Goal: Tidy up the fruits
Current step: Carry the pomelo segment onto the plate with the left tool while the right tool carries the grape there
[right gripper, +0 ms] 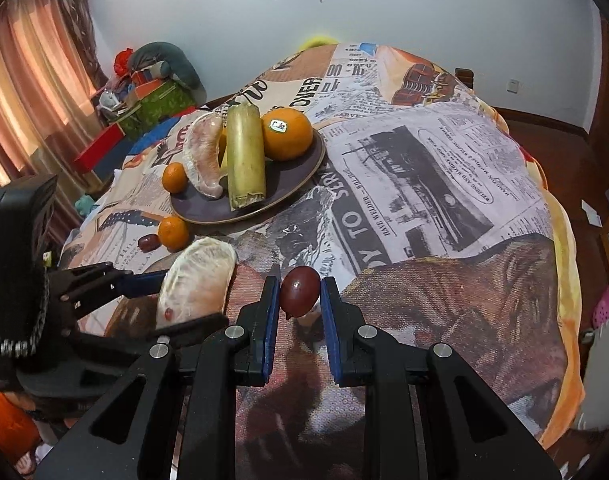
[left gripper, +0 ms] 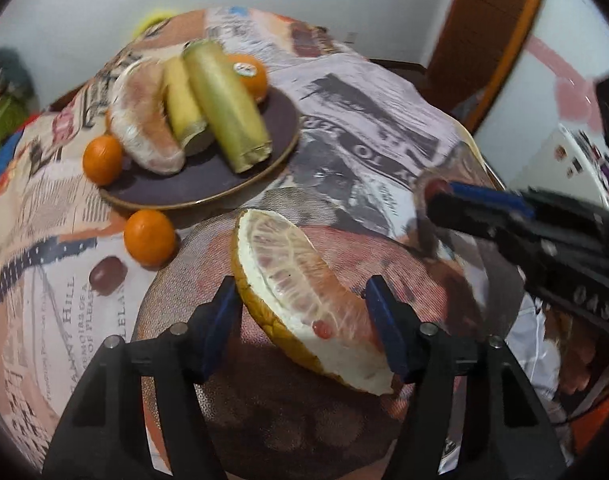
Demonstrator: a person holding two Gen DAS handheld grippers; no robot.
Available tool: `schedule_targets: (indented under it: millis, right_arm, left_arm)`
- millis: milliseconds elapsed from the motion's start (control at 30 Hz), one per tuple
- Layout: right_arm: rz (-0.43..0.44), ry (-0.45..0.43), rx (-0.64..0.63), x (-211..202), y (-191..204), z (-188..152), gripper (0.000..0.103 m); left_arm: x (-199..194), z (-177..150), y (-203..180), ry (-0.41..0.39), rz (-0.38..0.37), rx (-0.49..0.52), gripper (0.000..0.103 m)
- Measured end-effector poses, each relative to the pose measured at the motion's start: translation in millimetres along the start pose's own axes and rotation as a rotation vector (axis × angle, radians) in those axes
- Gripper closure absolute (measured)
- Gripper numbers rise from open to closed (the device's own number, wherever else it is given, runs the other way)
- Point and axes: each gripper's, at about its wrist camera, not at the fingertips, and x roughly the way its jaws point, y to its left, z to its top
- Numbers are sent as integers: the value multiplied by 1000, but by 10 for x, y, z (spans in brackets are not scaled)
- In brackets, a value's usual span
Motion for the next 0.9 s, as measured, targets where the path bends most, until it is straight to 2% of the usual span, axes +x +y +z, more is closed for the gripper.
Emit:
schedule_targets:
  millis: [133, 267, 433, 600, 767, 833, 900]
  right_arm:
    - [1, -5, -2, -39, -17, 3, 84]
    - [3, -11, -4, -58, -18, 10, 84]
    - [5, -10, -10, -41, 17, 17, 84]
    - [6, -7, -15, -33, 49, 14, 84]
    - [4, -11, -16, -49, 51, 17, 84]
    - [2, -12, -16, -56, 50, 19, 84]
    - [0, -14, -16, -66, 51, 21, 84]
  left_arm:
    - [-41, -2, 101, 12, -29, 11, 44]
    - [-81, -23, 241, 23, -19, -3, 44]
    - [-47, 12, 380, 64, -62, -82, 44]
    - [54, 90, 309, 62, -40, -76, 44]
    - [159, 132, 193, 54, 16, -18, 44]
    - [175, 144, 162, 38, 44, 11, 51]
    - [179, 156, 165, 35, 43, 14, 51]
